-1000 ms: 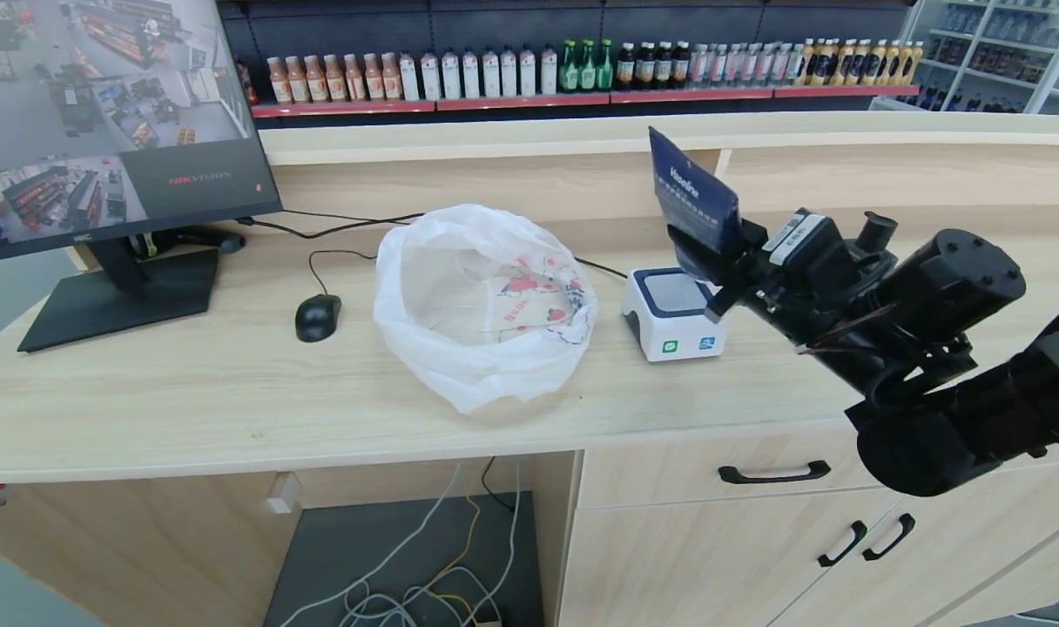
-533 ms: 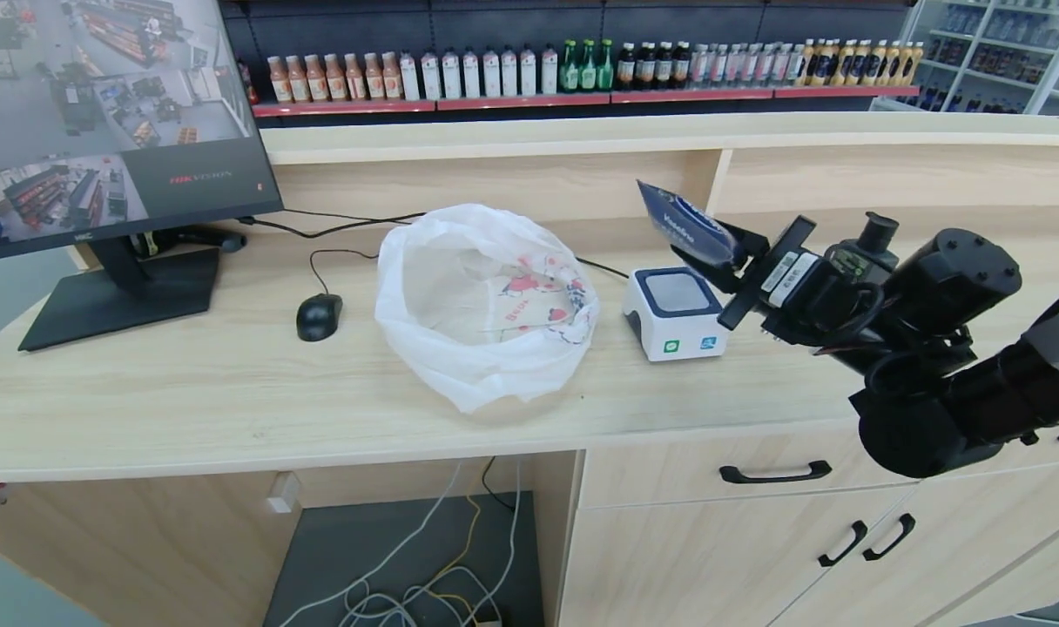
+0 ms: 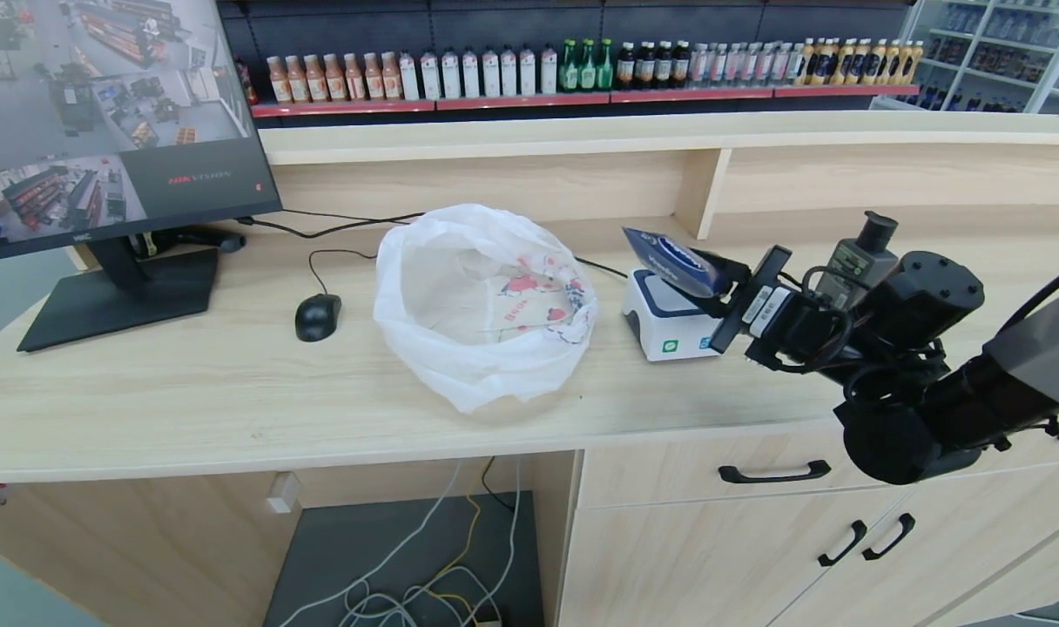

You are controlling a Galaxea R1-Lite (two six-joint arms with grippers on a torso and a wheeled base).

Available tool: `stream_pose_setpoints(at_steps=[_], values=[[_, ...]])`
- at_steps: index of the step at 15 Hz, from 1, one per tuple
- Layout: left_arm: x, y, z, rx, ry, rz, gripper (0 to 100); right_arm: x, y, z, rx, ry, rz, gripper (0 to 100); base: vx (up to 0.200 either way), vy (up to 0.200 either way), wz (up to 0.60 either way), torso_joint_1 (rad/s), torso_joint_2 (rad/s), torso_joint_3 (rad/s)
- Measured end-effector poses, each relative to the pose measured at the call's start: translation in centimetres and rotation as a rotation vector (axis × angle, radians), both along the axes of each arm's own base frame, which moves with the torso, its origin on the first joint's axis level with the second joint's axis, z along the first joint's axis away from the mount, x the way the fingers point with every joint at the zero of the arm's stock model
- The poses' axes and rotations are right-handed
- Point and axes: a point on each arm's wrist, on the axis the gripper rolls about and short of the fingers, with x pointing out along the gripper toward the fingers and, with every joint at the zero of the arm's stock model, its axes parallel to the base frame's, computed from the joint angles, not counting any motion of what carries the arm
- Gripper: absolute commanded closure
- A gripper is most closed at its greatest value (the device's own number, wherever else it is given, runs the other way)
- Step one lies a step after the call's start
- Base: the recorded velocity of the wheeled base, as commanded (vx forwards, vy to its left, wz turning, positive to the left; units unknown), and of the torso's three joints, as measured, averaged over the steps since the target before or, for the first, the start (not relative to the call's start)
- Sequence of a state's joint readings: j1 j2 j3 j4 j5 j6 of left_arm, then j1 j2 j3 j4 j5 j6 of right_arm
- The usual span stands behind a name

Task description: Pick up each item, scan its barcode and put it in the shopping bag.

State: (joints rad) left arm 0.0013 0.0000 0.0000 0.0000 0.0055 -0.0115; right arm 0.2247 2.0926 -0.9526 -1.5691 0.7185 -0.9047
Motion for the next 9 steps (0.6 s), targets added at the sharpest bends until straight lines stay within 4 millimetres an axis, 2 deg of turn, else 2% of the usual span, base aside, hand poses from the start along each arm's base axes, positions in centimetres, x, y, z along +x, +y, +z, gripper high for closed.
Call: stream_pose_setpoints(at_steps=[3,5,9], values=[[0.0,0.0,0.0,0.000,0.000,0.000,0,0.5,-0.9,-0.3,-0.002,0.006,-0.017,100,0.000,0.000,0.00,0.000,0.00,0.000],[0.0,0.0,0.0,0.000,0.000,0.000,0,1.0,-1.5,0.2,0.006,-0.014,-0.033,100,0.000,0.000,0.00,0.000,0.00,0.000],[0.0,0.0,0.0,0.000,0.000,0.000,0,1.5,-1.6,-0.2,0.005,-0.009,-0.036,100,0.000,0.000,0.00,0.000,0.00,0.000]])
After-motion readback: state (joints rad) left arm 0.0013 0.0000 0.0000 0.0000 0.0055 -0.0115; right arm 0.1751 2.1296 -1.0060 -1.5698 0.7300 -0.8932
